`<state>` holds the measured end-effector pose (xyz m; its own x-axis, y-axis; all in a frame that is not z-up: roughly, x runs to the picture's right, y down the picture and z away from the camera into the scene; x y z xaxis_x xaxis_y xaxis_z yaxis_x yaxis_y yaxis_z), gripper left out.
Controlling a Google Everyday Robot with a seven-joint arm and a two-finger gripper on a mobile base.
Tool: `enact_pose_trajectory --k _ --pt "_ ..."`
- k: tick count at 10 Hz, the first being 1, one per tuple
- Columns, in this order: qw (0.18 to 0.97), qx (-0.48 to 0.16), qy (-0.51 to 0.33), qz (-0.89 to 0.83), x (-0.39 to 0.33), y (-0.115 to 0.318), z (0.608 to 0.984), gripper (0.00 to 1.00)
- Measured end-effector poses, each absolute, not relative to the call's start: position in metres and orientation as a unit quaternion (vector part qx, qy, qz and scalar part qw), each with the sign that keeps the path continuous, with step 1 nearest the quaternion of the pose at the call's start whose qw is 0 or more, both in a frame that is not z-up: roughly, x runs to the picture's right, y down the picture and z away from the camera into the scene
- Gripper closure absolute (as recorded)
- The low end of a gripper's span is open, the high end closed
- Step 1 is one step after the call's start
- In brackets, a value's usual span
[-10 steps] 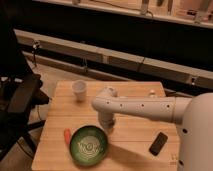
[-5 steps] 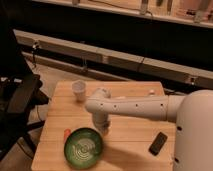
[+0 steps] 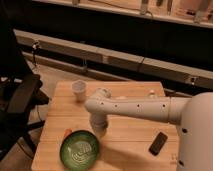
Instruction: Push the ceramic bowl across the table
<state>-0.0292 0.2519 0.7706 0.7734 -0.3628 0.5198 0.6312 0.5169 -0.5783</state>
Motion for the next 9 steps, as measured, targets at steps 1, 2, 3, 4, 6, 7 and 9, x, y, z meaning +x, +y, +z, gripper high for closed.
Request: enact_pose_trajectory --k 1,2,3,4,6,7,9 --pt "0.855 -0.396 -0.165 -0.290 -0.0275 0.2522 0.7718 0.91" --pt "0.863 -0.394 -0.145 -0.281 -0.0274 0.2476 0.7778 0.97" --pt "0.864 -0.394 -0.144 -0.280 -0.0292 0.2451 0.7795 0.99" --pt "0.862 -0.395 -0.148 -0.283 -0.0283 0.2457 0.7793 1.00" --pt "0.857 -0.396 -0.158 -0.289 -0.0279 0.2496 0.7750 1.00" --pt "0.857 -0.395 -0.160 -0.292 -0.0294 0.2494 0.7758 1.00" --pt "0.860 -0.393 -0.154 -0.286 -0.0302 0.2453 0.7795 1.00"
